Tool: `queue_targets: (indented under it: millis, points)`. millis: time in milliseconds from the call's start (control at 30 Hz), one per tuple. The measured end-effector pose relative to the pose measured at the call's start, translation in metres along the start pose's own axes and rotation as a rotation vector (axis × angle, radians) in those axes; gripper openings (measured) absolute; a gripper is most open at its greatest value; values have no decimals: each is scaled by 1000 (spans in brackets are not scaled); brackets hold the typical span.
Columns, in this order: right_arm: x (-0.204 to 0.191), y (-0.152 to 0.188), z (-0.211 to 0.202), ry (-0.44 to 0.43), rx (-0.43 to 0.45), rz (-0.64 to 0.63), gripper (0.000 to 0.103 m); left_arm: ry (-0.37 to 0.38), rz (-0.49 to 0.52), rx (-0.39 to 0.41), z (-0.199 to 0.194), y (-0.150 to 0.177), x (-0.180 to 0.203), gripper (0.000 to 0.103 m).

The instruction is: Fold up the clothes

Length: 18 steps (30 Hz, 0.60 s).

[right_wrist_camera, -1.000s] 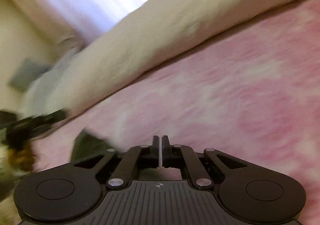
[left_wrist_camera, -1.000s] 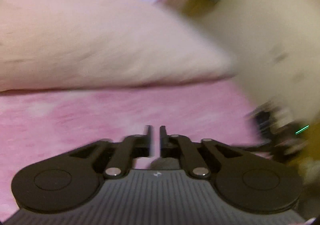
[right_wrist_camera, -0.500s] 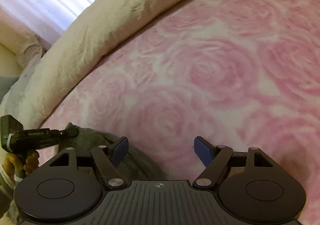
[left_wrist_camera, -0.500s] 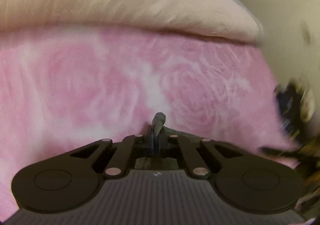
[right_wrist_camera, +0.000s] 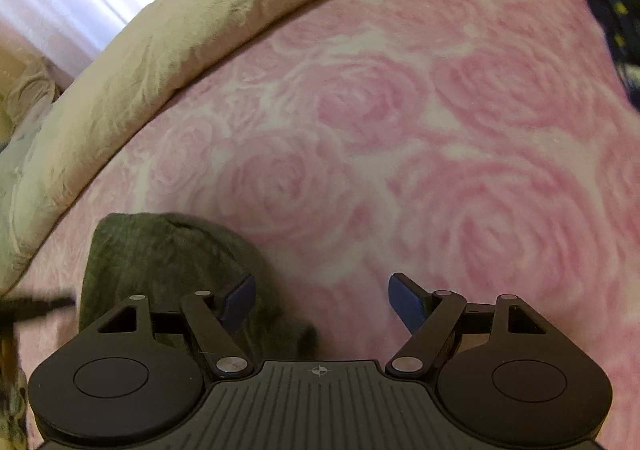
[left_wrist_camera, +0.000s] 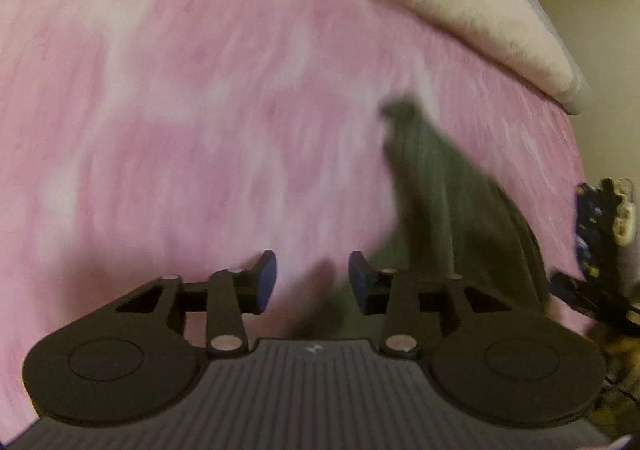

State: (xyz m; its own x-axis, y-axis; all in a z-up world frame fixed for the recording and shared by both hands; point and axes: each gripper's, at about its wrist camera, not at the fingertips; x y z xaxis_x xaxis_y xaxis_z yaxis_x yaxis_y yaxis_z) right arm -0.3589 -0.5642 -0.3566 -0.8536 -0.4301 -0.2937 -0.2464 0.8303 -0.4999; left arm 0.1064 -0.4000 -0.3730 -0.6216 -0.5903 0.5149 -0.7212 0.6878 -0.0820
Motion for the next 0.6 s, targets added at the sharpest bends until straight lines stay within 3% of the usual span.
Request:
queue_targets:
  millis: [67, 100, 233, 300, 467, 567, 600]
  points:
    - [0, 4, -3, 4, 1, 7, 77, 9, -10, 14, 1, 21, -5, 33]
    - [-1, 6, -4, 7, 2, 8, 77, 6, -3, 33, 2, 30, -5, 2]
    - [-7, 9, -5, 35, 3, -8, 76, -45, 54, 252, -26, 54, 9, 0]
    - [-10, 9, -6, 48, 0, -16, 76, -97, 80, 320, -39, 69, 11, 0]
    - [-16, 13, -3, 82, 0, -30, 76, -281, -31, 285, -34, 87, -19, 0]
    - [-20, 11, -4, 90, 9, -35, 76, -290, -50, 353, -49, 77, -16, 3]
    - [-20, 10, -5, 90, 12, -37, 76, -248, -48, 360, -51, 68, -12, 3]
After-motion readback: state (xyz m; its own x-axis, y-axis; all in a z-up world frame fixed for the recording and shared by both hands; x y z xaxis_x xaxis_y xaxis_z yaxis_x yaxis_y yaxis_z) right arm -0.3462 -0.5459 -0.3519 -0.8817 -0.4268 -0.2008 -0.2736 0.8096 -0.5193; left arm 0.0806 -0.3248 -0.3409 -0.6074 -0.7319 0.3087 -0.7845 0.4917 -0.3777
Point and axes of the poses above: each gripper's, at about its wrist camera, not at the fingertips, and z roughly the way its jaws point, x to its right, y to its underside, and after that the axes turned 15 degrees about -z, right-handed
